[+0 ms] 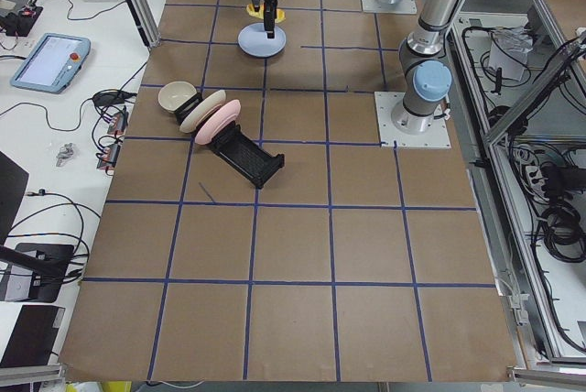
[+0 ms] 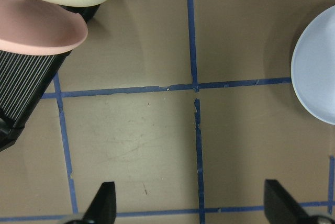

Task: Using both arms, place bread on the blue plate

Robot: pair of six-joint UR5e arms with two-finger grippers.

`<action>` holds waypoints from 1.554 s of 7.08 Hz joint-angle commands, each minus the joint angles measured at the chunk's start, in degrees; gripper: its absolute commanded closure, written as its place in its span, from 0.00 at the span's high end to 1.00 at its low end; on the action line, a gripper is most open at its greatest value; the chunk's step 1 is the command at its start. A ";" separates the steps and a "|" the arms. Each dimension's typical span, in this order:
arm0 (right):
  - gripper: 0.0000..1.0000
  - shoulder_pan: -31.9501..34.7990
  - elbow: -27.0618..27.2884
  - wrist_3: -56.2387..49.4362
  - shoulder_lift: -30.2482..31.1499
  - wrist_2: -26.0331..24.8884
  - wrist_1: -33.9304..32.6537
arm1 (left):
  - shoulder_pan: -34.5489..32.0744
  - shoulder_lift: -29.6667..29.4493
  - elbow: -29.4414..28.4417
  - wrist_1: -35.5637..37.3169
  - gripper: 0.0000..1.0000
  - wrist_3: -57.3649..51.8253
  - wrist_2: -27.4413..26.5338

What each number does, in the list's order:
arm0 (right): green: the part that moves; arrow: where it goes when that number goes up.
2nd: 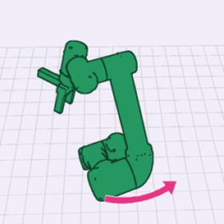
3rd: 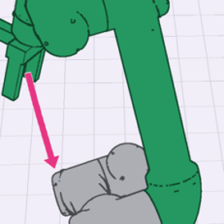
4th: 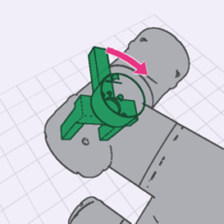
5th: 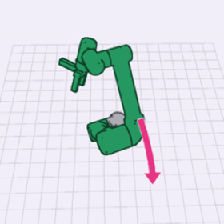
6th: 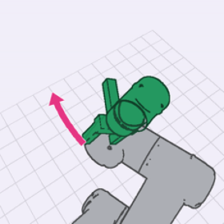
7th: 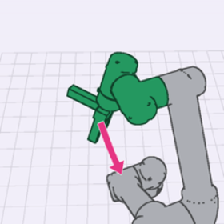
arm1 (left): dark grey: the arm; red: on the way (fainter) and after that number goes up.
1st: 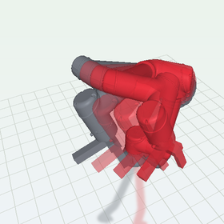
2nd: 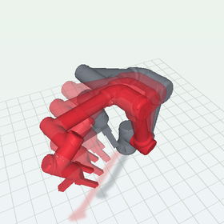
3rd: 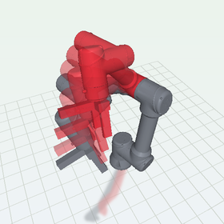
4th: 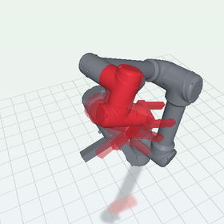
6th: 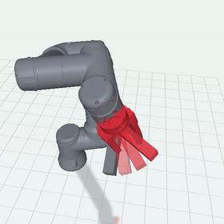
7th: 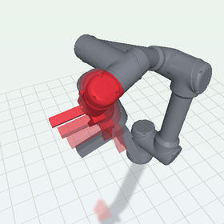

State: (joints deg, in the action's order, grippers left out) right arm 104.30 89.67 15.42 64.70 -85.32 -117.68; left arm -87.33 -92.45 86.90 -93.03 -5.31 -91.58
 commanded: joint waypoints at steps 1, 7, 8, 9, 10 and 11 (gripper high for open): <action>0.06 1.60 -0.20 0.66 -2.29 0.68 -2.81 | -0.47 1.83 -1.40 -3.92 1.00 -0.57 0.43; 1.00 3.19 -3.89 0.49 -5.99 1.83 -4.84 | -0.47 3.16 -0.24 -3.48 1.00 -0.05 0.70; 1.00 3.19 -3.46 0.49 -5.90 1.65 -4.84 | -0.47 3.07 -0.24 -3.48 1.00 0.21 0.87; 1.00 3.19 -3.37 0.31 -5.90 1.39 -4.84 | -0.47 3.07 -0.15 -3.48 1.00 0.22 0.87; 1.00 3.19 -3.02 -0.47 -5.99 1.04 -4.84 | -0.47 3.07 -0.15 -3.30 1.00 0.30 0.87; 1.00 3.19 -2.75 -1.09 -5.38 0.86 -4.93 | -0.47 3.07 -0.07 -3.30 1.00 0.22 0.87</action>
State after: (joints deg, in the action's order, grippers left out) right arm 107.49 86.58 15.07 58.90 -84.18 -122.54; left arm -87.80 -89.38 86.77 -96.39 -5.07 -90.71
